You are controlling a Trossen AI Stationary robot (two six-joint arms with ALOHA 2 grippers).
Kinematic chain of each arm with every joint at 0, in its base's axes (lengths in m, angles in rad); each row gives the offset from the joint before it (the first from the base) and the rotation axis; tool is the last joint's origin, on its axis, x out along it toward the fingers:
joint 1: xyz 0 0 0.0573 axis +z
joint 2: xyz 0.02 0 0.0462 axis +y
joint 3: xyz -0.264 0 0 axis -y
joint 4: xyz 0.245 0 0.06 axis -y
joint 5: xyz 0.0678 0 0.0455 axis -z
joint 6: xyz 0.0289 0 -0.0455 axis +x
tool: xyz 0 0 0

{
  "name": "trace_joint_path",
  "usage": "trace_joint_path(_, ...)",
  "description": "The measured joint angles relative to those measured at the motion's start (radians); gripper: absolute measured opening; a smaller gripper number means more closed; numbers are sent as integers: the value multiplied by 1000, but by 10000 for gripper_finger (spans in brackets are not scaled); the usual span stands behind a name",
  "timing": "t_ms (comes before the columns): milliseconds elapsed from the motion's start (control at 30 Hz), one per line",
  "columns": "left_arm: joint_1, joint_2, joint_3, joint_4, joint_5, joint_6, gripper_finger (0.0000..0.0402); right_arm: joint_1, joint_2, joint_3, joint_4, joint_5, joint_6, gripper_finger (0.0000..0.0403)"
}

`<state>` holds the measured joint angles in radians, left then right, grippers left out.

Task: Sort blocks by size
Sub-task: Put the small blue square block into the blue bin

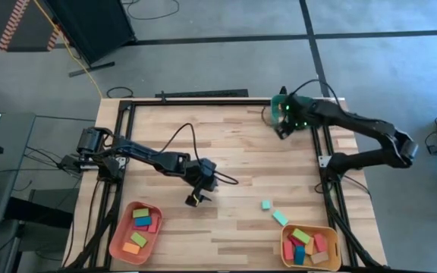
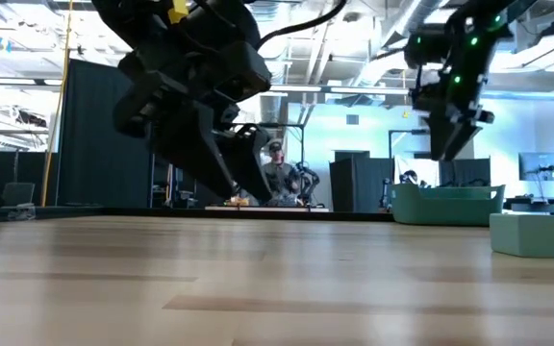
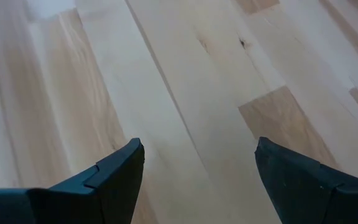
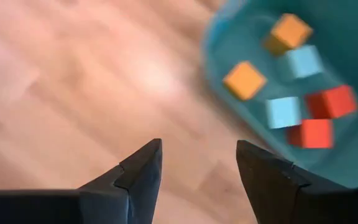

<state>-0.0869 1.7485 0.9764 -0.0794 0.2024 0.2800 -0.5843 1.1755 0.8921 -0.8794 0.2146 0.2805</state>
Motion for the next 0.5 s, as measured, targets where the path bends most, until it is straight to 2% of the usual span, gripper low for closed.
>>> trace_joint_path(267,-17,-53,0,-23,0,-14,292,352,-49,0,-24,0,124,235)
trace_joint_path(500,-12,-169,0,-52,-106,-12,292,668,-25,0,15,0,227,235)
